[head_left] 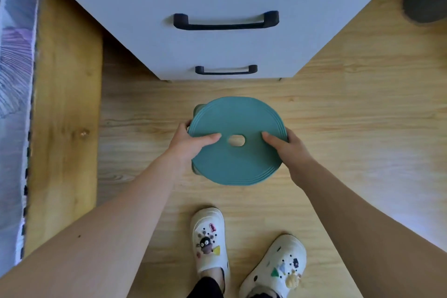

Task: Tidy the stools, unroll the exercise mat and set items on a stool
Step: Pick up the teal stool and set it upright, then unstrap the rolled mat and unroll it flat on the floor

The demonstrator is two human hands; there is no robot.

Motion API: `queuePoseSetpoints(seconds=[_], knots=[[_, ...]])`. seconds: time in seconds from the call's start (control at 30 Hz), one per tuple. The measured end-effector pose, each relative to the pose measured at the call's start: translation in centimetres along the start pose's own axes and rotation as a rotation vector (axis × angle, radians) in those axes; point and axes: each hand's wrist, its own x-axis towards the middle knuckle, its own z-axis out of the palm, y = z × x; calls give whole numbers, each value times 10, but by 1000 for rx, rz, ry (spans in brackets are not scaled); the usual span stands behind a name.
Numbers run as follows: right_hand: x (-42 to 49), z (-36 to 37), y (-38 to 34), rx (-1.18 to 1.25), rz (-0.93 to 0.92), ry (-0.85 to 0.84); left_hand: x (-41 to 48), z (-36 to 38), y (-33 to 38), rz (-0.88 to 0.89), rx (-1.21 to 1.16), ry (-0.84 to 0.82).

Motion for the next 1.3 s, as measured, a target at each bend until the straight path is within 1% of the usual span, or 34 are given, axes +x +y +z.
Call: queuePoseSetpoints(seconds=[0.2, 0.4, 0.5, 0.57, 0.6, 0.67, 0.73, 0.83, 0.9, 1.0, 1.13, 1.2, 1.3], knots=[[41, 3, 27, 17, 34, -30, 34, 8, -25, -30, 18, -14], [55, 4, 29, -15, 24, -58, 43, 8, -38, -51, 2, 1], [39, 6, 21, -113, 29, -53, 30, 11, -29, 3, 92, 46], [15, 2, 8, -206, 24, 12, 9, 14, -14, 57, 234, 113], [2, -2, 0, -244, 11, 47, -4, 16, -6, 115, 321, 142], [-30, -11, -19, -304, -16, 90, -38, 19, 15, 269, 456, 156], [-70, -25, -48, -317, -53, 95, -81, 21, 46, 402, 546, 95], [-126, -42, -90, -355, -125, 99, -141, 23, 87, 541, 686, -19], [-171, -56, -128, -385, -171, 119, -185, 26, 123, 618, 750, -59], [-237, -76, -184, -402, -244, 128, -250, 30, 181, 710, 783, -80], [-327, -101, -254, -417, -322, 149, -333, 30, 265, 833, 769, -110], [-366, -115, -285, -440, -359, 203, -370, 30, 304, 899, 778, -104], [-413, -129, -314, -449, -408, 294, -415, 30, 345, 998, 825, -98]])
